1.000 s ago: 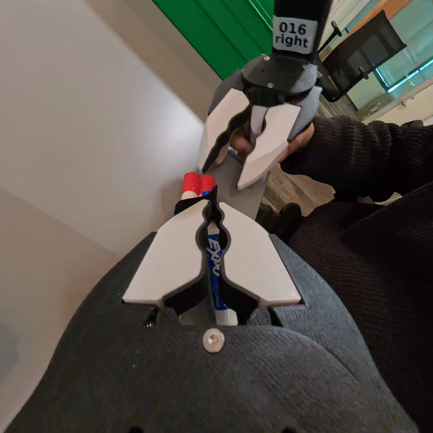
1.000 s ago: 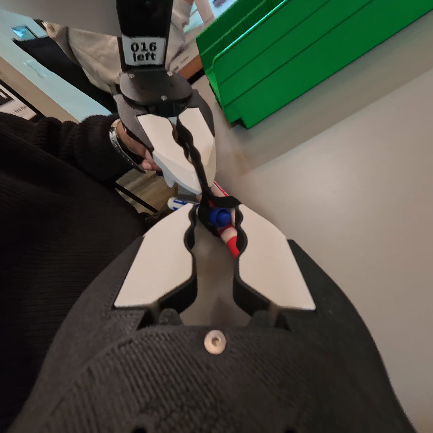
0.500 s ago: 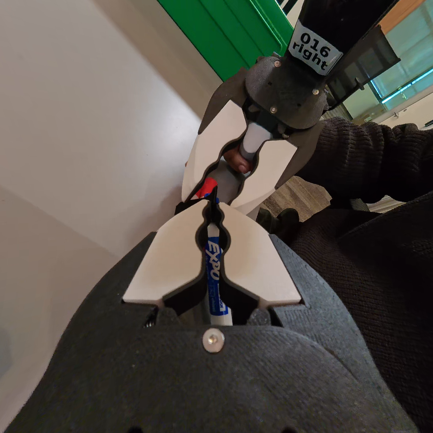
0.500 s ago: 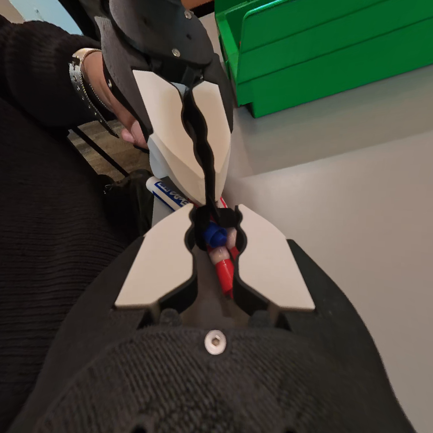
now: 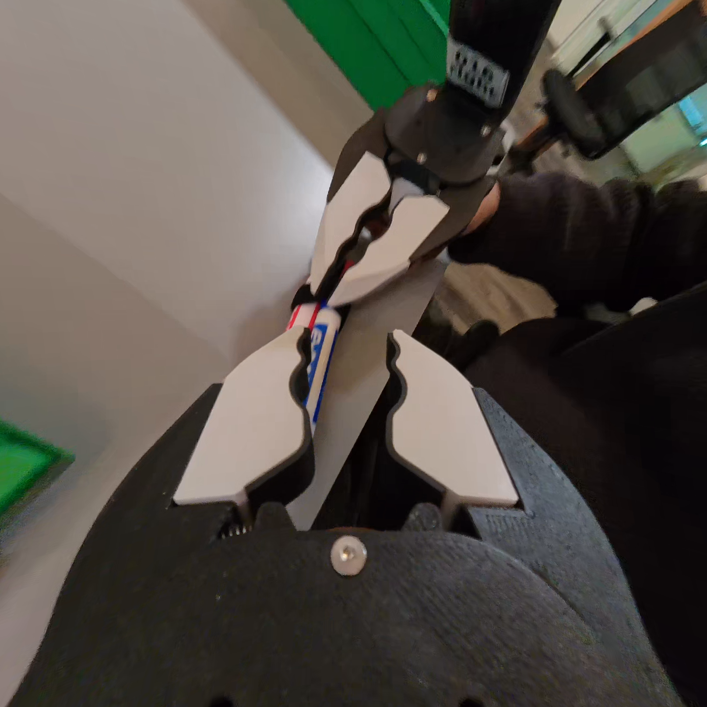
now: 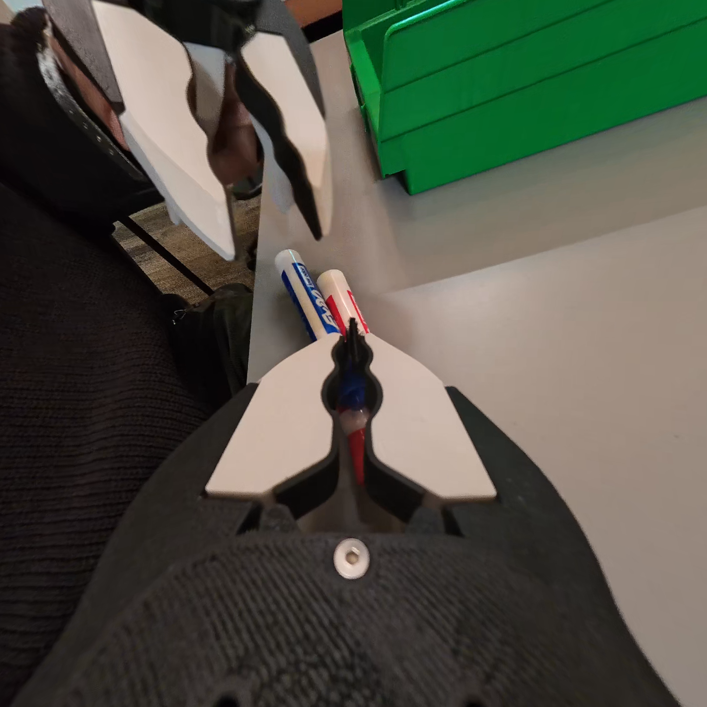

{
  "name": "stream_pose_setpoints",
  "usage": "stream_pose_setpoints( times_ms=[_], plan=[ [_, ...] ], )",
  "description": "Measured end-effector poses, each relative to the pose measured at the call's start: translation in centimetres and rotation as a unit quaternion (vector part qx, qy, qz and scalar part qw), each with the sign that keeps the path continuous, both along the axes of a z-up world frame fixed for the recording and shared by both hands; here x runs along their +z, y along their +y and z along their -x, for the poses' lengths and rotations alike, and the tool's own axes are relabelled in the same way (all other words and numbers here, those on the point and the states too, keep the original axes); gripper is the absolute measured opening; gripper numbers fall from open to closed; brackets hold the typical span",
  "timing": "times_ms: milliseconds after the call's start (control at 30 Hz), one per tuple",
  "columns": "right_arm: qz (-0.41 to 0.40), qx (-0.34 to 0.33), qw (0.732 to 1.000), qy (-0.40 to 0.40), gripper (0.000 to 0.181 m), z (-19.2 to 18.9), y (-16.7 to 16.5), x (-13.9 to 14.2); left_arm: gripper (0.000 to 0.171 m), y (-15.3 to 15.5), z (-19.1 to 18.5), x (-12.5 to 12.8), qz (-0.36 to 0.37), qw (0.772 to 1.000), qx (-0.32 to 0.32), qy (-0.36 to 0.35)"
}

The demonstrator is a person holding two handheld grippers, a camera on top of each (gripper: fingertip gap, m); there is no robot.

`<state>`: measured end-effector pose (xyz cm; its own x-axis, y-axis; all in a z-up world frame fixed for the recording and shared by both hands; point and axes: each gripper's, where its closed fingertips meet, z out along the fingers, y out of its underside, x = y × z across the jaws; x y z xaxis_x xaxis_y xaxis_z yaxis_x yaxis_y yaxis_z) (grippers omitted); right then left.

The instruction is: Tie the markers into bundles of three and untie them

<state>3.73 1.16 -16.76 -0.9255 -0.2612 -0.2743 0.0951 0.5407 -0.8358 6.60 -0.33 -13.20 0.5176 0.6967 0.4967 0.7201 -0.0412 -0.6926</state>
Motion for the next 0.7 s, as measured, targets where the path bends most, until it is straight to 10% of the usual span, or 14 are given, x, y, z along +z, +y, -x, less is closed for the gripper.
stream_pose_setpoints(
  times_ms=[200, 700],
  plan=[
    [-0.001, 0.0, 1.0, -0.006, 0.007, 0.0, 0.1, 0.0, 0.037, -5.6, -3.9, -5.6, 0.243, 0.969, 0.045, -0.02],
    [-0.007, -0.009, 1.0, -0.021, 0.009, 0.1, -0.1, -0.1, 0.001, -2.8, -2.4, -6.4, 0.169, 0.984, 0.051, -0.03]
  ],
)
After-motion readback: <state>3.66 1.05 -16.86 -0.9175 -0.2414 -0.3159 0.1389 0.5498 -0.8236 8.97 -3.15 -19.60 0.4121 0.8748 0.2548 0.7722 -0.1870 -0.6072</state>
